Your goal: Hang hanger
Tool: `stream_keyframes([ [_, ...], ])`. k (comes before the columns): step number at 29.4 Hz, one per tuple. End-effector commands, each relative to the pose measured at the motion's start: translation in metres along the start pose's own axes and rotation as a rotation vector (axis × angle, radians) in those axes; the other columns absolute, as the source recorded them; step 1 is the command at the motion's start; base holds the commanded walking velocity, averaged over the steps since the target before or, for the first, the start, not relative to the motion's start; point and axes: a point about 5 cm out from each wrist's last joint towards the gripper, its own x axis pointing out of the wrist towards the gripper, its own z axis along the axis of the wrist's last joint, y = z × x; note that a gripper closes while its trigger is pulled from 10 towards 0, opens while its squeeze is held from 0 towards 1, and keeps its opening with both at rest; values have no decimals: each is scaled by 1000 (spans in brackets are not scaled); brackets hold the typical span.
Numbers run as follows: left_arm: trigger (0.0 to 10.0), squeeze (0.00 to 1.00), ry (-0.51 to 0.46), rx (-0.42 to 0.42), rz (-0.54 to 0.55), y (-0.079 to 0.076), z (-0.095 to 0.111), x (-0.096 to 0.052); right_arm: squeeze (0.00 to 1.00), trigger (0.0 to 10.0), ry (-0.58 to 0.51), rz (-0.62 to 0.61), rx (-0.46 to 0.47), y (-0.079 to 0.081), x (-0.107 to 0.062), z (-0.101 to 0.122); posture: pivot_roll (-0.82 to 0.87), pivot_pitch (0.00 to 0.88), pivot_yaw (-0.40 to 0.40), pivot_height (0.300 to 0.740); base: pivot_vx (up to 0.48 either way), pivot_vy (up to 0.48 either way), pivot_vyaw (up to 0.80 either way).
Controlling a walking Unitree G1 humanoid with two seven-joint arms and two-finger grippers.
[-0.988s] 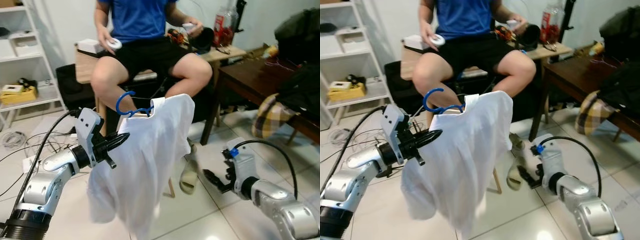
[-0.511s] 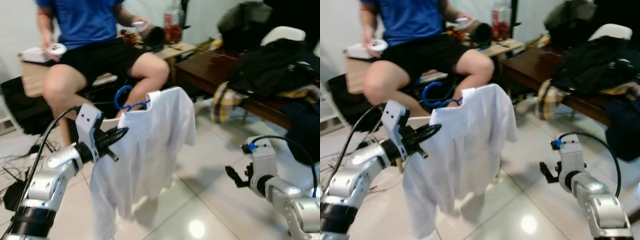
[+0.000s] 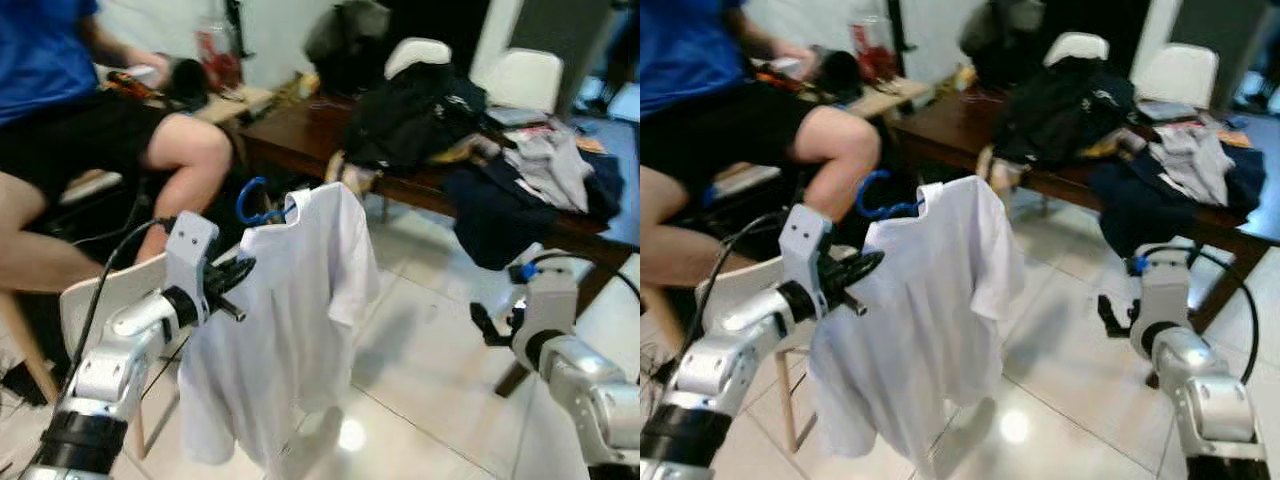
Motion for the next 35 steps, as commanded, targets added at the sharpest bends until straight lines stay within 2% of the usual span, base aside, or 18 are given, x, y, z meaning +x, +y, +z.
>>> stream_keyframes([
  [1,10000,0,-35,22,4,-1,6,1,0,10000,-11,-15,-26,-4,-1,2,-100,50,34,736,0,0,-769],
  [2,10000,0,-43,29,28,-3,7,3,0,10000,0,-42,-65,-9,-1,2,-103,50,35,736,0,0,-769],
  [8,10000,0,-64,36,92,2,11,4,0,10000,5,-62,-72,-12,-1,3,-103,50,35,736,0,0,-769],
  [10,10000,0,-116,58,226,16,21,4,0,10000,6,-60,-60,-10,-1,3,-103,51,34,736,0,0,-769],
  [11,10000,0,-116,58,226,16,21,4,0,10000,6,-60,-60,-10,-1,3,-103,51,34,736,0,0,-769],
  [13,10000,0,-188,92,340,26,36,5,0,10000,0,4,-10,1,-1,5,-99,49,33,736,0,0,-769],
  [16,10000,0,-218,107,376,28,42,6,0,10000,-2,62,2,10,-2,8,-101,48,33,736,0,0,-765],
  [20,10000,0,-303,124,487,36,60,8,0,10000,19,322,5,51,-10,14,-103,44,33,736,0,0,-761],
  [21,10000,0,-312,123,513,38,62,8,0,10000,26,381,0,58,-13,15,-104,42,33,736,0,0,-750],
  [22,10000,0,-312,123,513,38,62,8,0,10000,26,381,0,58,-13,15,-104,42,33,736,0,0,-750],
  [23,10000,0,-325,123,548,42,65,8,0,10000,29,464,-13,69,-19,17,-103,41,32,736,0,0,-744],
  [30,10000,0,-350,130,587,45,70,12,0,10000,3,619,42,87,-29,22,-107,36,31,736,0,0,-735],
  [33,10000,0,-337,119,597,43,64,17,0,10000,-67,735,72,103,-38,29,-112,40,35,736,0,0,0],
  [35,10000,0,-337,119,597,43,64,17,0,10000,-67,735,72,103,-38,29,-112,40,35,736,0,0,0],
])
